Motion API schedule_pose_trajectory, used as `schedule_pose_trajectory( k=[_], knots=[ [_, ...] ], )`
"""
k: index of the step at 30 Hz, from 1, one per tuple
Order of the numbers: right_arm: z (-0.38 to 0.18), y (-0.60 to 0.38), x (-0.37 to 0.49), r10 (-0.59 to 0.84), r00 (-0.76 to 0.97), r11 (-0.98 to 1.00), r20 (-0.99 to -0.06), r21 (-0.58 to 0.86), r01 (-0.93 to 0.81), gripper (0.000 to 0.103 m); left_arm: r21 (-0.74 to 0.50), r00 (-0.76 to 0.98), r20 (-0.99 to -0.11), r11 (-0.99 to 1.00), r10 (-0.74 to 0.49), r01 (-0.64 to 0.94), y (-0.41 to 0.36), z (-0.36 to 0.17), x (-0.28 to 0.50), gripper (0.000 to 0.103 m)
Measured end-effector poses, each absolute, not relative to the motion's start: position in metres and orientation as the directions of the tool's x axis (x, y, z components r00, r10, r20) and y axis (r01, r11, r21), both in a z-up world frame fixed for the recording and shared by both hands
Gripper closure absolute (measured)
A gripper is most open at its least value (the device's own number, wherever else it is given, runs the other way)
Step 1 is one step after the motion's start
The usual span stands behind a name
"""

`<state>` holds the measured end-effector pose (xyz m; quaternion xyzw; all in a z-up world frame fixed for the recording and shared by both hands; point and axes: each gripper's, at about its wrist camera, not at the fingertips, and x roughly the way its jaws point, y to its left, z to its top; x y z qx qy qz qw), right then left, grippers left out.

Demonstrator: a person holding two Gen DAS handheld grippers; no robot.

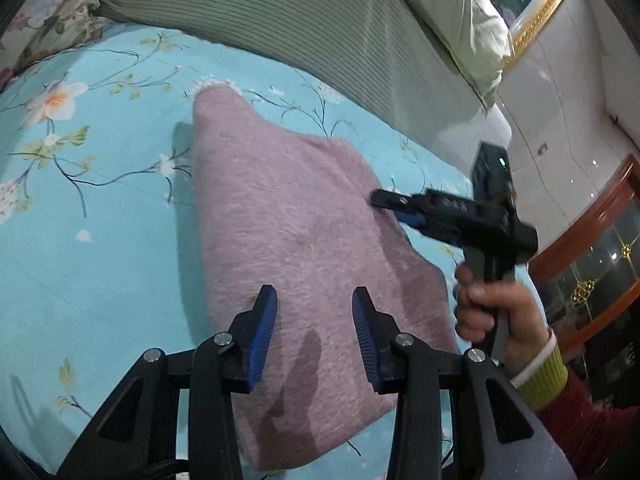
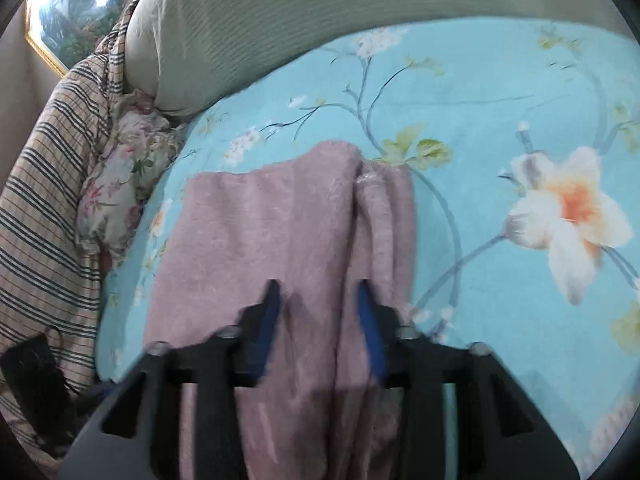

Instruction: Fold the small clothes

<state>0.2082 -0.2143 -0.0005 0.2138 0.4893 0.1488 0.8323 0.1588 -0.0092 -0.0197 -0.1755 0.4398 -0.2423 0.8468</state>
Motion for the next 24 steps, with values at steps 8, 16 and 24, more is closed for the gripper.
schedule_pose_trajectory(
  k=[8,16,24],
  knots=[
    [0.034,-0.248,0.213,0.434,0.603,0.845,-0.669,0.534,-0.016,0.103,-0.518,0.465,-0.660,0.806,-0.590,0.287,-0.021,-0.022,0.164,0.065],
    [0.016,-0.250,0.192,0.474,0.572,0.819,-0.670,0.573,-0.007,0.101,-0.560,0.443,-0.660,0.790,-0.607,0.248,-0.018,-0.039,0.166,0.066],
    [0.013,-0.232,0.190,0.468,0.563,0.846,-0.682,0.530,-0.061,0.041,-0.557,0.450,-0.650,0.787,-0.612,0.265,-0.018,-0.024,0.160,0.066]
  ],
)
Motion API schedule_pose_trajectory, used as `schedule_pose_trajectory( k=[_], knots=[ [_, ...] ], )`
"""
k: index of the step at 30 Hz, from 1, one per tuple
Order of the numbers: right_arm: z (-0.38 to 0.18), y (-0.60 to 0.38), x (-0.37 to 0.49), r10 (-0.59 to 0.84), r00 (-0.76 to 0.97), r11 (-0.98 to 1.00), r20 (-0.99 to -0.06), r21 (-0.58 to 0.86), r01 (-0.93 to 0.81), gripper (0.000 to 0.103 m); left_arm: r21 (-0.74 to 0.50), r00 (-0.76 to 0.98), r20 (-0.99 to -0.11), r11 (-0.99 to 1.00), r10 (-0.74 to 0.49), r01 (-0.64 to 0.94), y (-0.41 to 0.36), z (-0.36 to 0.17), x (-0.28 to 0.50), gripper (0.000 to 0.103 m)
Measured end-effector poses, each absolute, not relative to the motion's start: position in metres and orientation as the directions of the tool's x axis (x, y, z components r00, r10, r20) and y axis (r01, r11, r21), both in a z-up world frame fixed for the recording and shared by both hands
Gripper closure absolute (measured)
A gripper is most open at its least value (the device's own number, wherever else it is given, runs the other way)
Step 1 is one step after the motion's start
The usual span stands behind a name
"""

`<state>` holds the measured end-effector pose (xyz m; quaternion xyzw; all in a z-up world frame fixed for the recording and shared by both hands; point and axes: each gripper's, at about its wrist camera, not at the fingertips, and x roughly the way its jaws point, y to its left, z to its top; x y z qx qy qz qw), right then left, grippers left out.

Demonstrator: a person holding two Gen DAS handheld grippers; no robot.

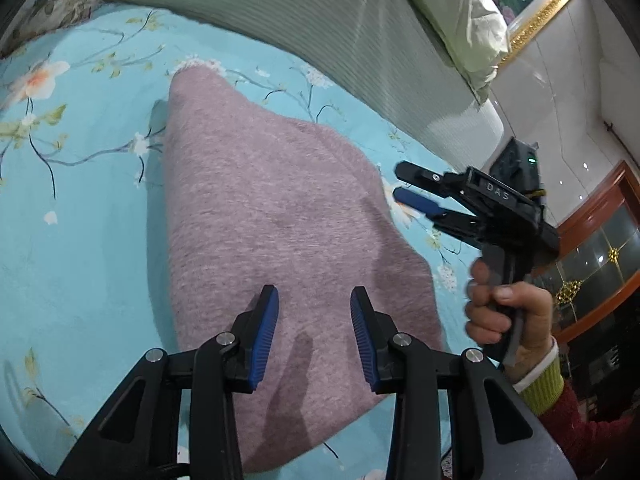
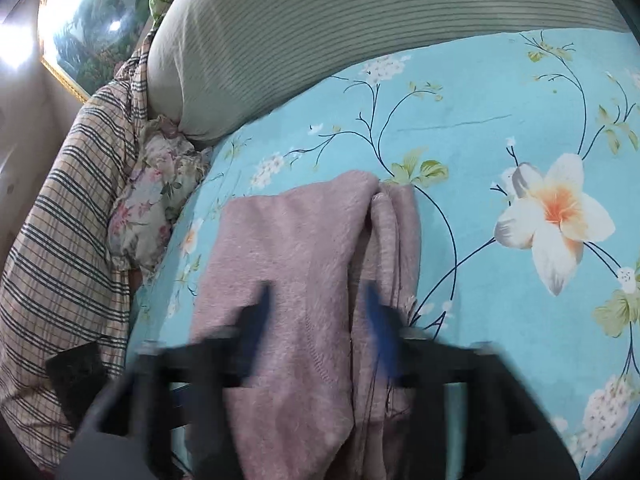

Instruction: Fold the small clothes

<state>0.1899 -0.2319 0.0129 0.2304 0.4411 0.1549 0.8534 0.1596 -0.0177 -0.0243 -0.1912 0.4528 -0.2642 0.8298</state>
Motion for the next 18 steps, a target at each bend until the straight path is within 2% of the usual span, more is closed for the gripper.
schedule_pose_trajectory(
  k=[2,4,5,6,8,9,10,15,18],
  knots=[
    [0.005,-0.230,0.194,0.472,0.545,0.846,-0.693,0.530,-0.058,0.041,-0.537,0.466,-0.653,0.799,-0.597,0.271,-0.016,-0.019,0.156,0.066],
    [-0.005,-0.225,0.197,0.476,0.518,0.847,-0.711,0.528,-0.054,0.045,-0.530,0.477,-0.652,0.804,-0.590,0.270,-0.013,-0.016,0.156,0.066],
    [-0.008,-0.222,0.197,0.474,0.512,0.853,-0.716,0.519,-0.063,0.052,-0.532,0.479,-0.652,0.805,-0.588,0.264,-0.011,-0.017,0.157,0.066],
    [-0.011,-0.219,0.197,0.472,0.503,0.857,-0.724,0.511,-0.069,0.063,-0.537,0.478,-0.651,0.803,-0.589,0.258,-0.009,-0.018,0.158,0.066],
    [-0.016,-0.215,0.199,0.468,0.486,0.863,-0.738,0.499,-0.074,0.075,-0.541,0.472,-0.655,0.802,-0.590,0.252,-0.008,-0.022,0.160,0.066],
    [-0.016,-0.212,0.199,0.472,0.480,0.864,-0.740,0.496,-0.085,0.092,-0.541,0.468,-0.657,0.802,-0.591,0.253,-0.009,-0.024,0.161,0.066],
    [-0.012,-0.212,0.199,0.480,0.484,0.860,-0.732,0.503,-0.091,0.096,-0.543,0.460,-0.658,0.799,-0.596,0.259,-0.010,-0.027,0.163,0.066],
    [0.035,-0.229,0.198,0.474,0.586,0.856,-0.658,0.500,-0.130,0.096,-0.492,0.485,-0.665,0.822,-0.567,0.286,-0.014,-0.013,0.163,0.066],
    [0.025,-0.237,0.211,0.414,0.565,0.892,-0.714,0.443,-0.093,0.096,-0.435,0.509,-0.678,0.847,-0.531,0.306,-0.019,-0.006,0.163,0.066]
  ],
)
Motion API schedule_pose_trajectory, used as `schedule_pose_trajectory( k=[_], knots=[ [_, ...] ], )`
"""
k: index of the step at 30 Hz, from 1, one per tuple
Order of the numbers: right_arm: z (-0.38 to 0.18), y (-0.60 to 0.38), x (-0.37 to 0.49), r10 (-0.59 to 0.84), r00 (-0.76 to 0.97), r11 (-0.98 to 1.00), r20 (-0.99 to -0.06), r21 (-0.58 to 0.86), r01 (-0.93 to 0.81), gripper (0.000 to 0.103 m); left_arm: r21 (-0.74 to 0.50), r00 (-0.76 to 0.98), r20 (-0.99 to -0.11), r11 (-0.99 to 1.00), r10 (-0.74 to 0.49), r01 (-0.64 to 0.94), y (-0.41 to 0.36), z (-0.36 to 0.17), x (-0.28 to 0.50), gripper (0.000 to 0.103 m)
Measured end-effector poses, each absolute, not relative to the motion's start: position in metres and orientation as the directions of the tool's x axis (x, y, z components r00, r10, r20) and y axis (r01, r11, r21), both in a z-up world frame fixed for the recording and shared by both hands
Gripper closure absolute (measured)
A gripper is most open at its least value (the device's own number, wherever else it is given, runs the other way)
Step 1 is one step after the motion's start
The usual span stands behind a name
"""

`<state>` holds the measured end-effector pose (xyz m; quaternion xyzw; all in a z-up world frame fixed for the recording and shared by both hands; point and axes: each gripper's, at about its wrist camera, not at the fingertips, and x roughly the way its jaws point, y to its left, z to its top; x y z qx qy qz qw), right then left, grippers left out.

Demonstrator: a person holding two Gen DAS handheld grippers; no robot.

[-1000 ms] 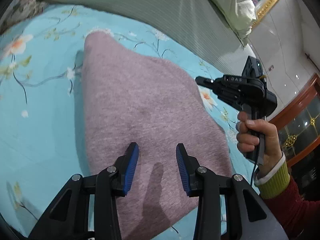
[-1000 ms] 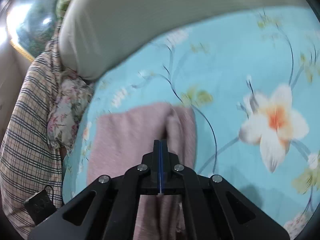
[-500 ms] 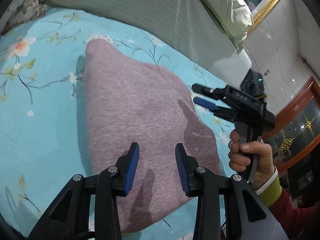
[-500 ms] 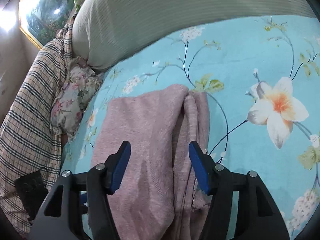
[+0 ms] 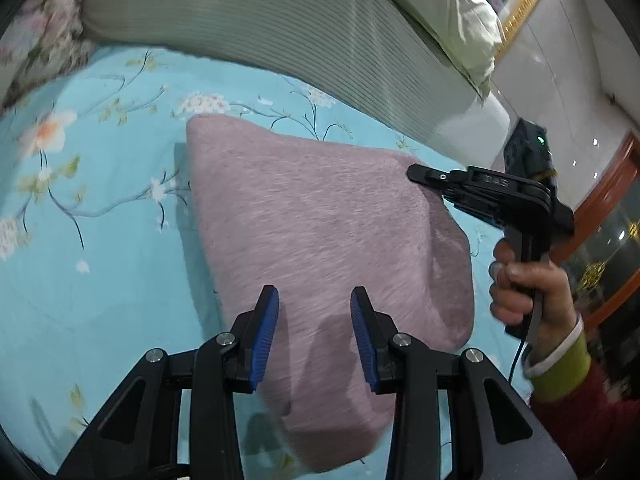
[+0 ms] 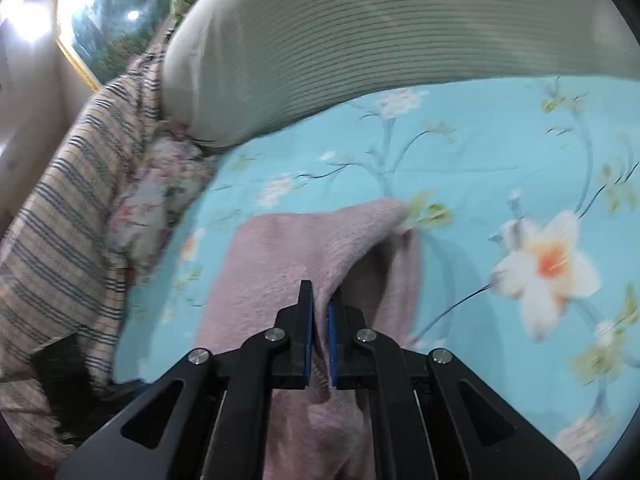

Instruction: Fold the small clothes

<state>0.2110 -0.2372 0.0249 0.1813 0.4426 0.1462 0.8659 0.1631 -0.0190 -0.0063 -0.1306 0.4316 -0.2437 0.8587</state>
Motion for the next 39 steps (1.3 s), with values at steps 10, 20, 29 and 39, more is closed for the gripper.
schedule_pose_trajectory(
  k=[10,20,29,39],
  knots=[
    [0.015,-0.250,0.158,0.464,0.560,0.846,-0.686,0.530,-0.052,0.071,-0.372,0.465,-0.738,0.870,-0.489,0.324,-0.023,-0.023,0.152,0.067],
    [0.000,-0.232,0.064,0.527,0.481,0.837,-0.701,0.526,-0.150,0.051,-0.298,0.460,-0.761,0.876,-0.457,0.379,-0.014,-0.020,0.081,0.053],
    [-0.011,-0.215,0.069,0.551,0.417,0.832,-0.723,0.513,-0.211,0.098,-0.135,0.540,-0.811,0.970,-0.225,0.201,-0.028,-0.051,0.097,0.083],
    [-0.023,-0.243,0.071,0.350,0.403,0.936,-0.846,0.294,-0.196,0.098,-0.130,0.518,-0.833,0.979,-0.195,0.158,-0.046,-0.058,0.083,0.095]
  ],
)
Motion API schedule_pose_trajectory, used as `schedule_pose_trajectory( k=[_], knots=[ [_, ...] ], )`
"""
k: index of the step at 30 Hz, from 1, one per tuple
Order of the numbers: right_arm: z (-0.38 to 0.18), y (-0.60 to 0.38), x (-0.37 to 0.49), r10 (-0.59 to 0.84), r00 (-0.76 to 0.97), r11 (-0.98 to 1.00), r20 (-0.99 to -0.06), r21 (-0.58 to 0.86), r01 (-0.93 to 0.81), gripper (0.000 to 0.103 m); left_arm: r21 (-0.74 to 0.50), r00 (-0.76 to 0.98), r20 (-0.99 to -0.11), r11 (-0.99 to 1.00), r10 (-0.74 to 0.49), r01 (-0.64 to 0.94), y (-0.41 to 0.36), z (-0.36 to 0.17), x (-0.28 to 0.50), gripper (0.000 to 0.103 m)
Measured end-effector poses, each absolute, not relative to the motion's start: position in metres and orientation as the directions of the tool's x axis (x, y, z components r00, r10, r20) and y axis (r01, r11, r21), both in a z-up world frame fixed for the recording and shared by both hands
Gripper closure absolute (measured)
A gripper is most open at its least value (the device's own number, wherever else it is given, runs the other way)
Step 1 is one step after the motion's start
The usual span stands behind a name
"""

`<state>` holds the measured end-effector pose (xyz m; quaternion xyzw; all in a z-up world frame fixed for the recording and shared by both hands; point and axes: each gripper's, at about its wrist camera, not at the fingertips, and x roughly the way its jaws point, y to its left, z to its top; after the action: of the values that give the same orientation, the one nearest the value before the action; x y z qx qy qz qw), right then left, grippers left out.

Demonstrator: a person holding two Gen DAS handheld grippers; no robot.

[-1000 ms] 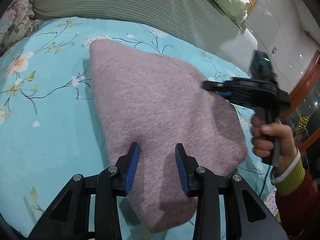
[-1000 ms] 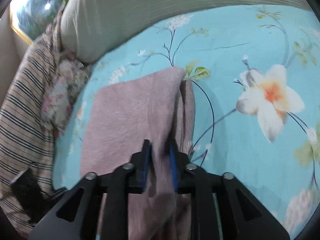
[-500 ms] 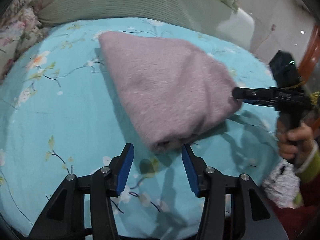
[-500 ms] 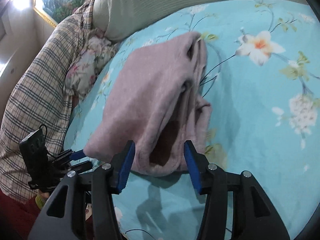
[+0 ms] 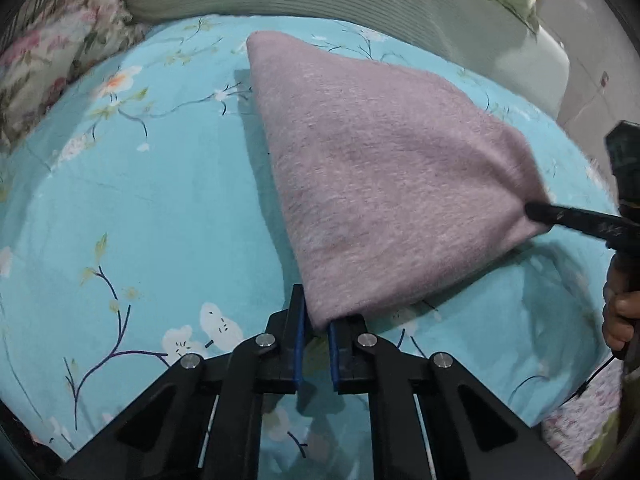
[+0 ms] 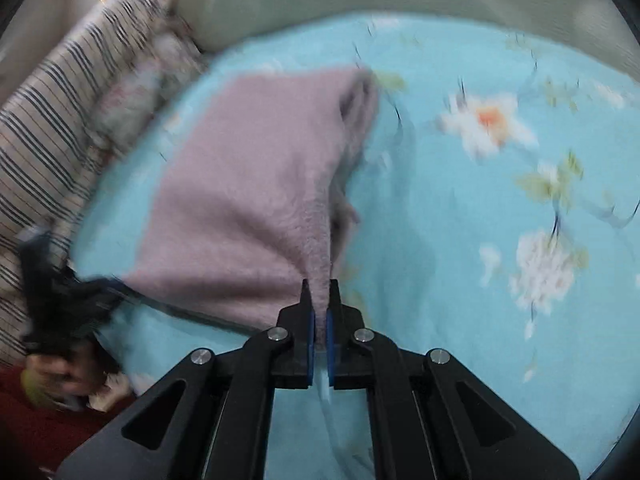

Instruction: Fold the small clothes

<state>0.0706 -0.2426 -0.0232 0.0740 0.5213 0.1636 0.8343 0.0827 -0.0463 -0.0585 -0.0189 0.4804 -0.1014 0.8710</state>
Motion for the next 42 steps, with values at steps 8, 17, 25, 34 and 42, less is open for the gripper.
schedule_pose_trajectory(
  k=[8,17,25,34,42],
  knots=[
    [-0.001,-0.261,0.055,0.370,0.471,0.928,-0.801,0.346,-0.140,0.070,-0.197,0.487,-0.836,0.967,-0.252,0.163,-0.025,-0.057,0.077,0.094],
    [0.047,-0.249,0.064,0.460,0.615,0.873,-0.641,0.453,-0.180,0.070,-0.371,0.455,-0.741,0.866,-0.494,0.336,-0.016,-0.008,0.054,0.097],
    [-0.012,-0.220,0.117,0.349,0.540,0.926,-0.766,0.369,-0.075,0.072,-0.334,0.477,-0.750,0.885,-0.458,0.325,-0.038,-0.024,0.093,0.092],
    [-0.022,-0.236,0.108,0.348,0.541,0.917,-0.766,0.398,-0.027,0.074,-0.338,0.431,-0.795,0.902,-0.426,0.269,-0.035,-0.058,0.102,0.096],
    [-0.013,-0.214,0.059,0.307,0.514,0.951,-0.801,0.273,-0.143,0.074,-0.286,0.440,-0.812,0.918,-0.384,0.273,-0.042,-0.052,0.095,0.096]
  ],
)
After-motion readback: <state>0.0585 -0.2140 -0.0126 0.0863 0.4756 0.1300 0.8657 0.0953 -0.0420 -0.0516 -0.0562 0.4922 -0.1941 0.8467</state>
